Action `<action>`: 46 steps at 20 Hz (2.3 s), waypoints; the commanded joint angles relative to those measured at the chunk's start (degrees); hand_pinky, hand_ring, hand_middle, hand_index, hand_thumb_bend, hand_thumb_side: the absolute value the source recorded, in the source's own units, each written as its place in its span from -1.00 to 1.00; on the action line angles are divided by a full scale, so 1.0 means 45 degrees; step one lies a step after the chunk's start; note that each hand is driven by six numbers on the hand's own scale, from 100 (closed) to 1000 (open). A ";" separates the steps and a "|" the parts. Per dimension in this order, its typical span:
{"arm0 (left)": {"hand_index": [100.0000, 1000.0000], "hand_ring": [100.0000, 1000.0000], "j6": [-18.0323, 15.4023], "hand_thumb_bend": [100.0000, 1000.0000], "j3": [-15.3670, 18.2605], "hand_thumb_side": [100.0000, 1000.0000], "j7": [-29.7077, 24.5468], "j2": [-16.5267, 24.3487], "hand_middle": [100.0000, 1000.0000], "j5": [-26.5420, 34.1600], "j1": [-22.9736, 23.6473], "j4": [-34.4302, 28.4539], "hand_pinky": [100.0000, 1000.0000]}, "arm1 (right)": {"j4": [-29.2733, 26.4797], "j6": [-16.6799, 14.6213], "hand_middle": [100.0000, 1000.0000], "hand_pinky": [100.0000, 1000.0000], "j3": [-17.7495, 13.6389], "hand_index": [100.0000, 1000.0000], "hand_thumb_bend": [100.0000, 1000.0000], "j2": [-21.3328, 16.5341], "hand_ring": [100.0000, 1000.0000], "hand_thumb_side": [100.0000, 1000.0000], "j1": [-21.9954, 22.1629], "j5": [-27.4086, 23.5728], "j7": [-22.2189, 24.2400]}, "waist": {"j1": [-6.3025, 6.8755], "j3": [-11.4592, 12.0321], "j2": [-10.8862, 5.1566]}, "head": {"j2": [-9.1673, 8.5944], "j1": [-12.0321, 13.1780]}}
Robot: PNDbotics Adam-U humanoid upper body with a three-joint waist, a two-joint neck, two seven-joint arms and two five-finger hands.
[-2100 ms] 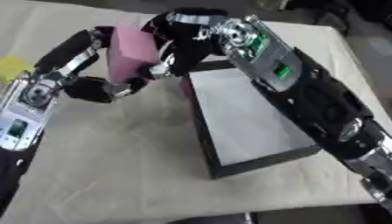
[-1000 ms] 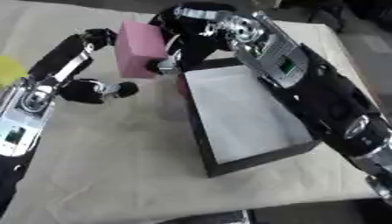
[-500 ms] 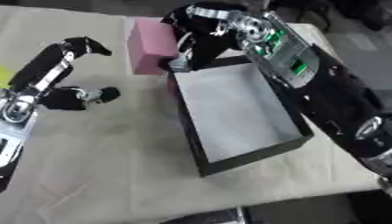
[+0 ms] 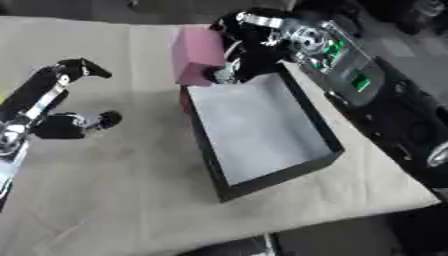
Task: Pick up the objects with one hand, pass them to the other hand, and then place them into the box on the other side of the table.
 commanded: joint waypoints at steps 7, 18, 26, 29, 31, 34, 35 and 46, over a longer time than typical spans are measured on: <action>0.56 0.58 -0.0111 0.28 0.0049 0.60 0.0310 0.0377 0.36 0.0119 0.0071 -0.0461 0.93 | 0.0251 -0.0149 -0.12 0.44 -0.0663 0.04 -0.66 -0.0747 0.44 -1.00 0.0837 0.0494 -0.0779 | 0.0350 -0.0210 -0.0497 | -0.0028 -0.0159; 0.57 0.58 -0.0261 0.26 -0.0129 0.56 0.0438 0.0413 0.35 0.0189 0.0192 -0.0469 0.93 | 0.1118 -0.0457 -0.11 0.47 -0.0720 0.05 -0.56 -0.0580 0.43 -1.00 0.1368 0.1661 -0.0659 | 0.0419 -0.0228 -0.0478 | -0.0028 -0.0364; 0.58 0.58 -0.0275 0.26 -0.0144 0.53 0.0520 0.0410 0.34 0.0254 0.0137 -0.0468 0.93 | 0.1621 -0.0808 -0.03 0.48 -0.0666 0.15 -0.44 -0.0388 0.46 -1.00 0.1425 0.2412 -0.0241 | 0.0398 -0.0164 -0.0451 | -0.0028 -0.0425; 0.58 0.58 -0.0276 0.26 -0.0141 0.52 0.0536 0.0419 0.34 0.0275 0.0141 -0.0467 0.93 | 0.1566 -0.0997 0.14 0.49 -0.0710 0.34 -0.28 -0.0435 0.52 -0.90 0.1436 0.2853 -0.0045 | 0.0398 -0.0171 -0.0449 | -0.0028 -0.0428; 0.58 0.58 -0.0276 0.26 -0.0139 0.52 0.0544 0.0416 0.34 0.0276 0.0151 -0.0466 0.93 | 0.1496 -0.1120 0.29 0.52 -0.0763 0.48 -0.25 -0.0469 0.58 -0.80 0.1440 0.3264 0.0100 | 0.0401 -0.0182 -0.0452 | -0.0028 -0.0423; 0.58 0.58 -0.0271 0.23 -0.0131 0.53 0.0556 0.0418 0.34 0.0277 0.0164 -0.0458 0.93 | 0.1395 -0.1432 0.61 0.62 -0.0800 0.82 -0.12 -0.0497 0.75 -0.46 0.1462 0.3972 0.0658 | 0.0412 -0.0187 -0.0458 | -0.0028 -0.0432; 0.58 0.58 -0.0262 0.23 -0.0128 0.53 0.0556 0.0417 0.34 0.0278 0.0168 -0.0452 0.93 | 0.1387 -0.1520 0.62 0.62 -0.0834 0.83 -0.12 -0.0492 0.76 -0.46 0.1468 0.4196 0.0843 | 0.0416 -0.0186 -0.0458 | -0.0028 -0.0439; 0.58 0.58 -0.0192 0.24 -0.0093 0.54 0.0572 0.0427 0.33 0.0355 0.0201 -0.0492 0.95 | 0.1281 -0.1639 0.86 0.72 -0.1241 0.99 -0.29 -0.0473 1.00 -0.19 0.1455 0.4915 0.0469 | 0.0409 -0.0186 -0.0440 | -0.0028 -0.0397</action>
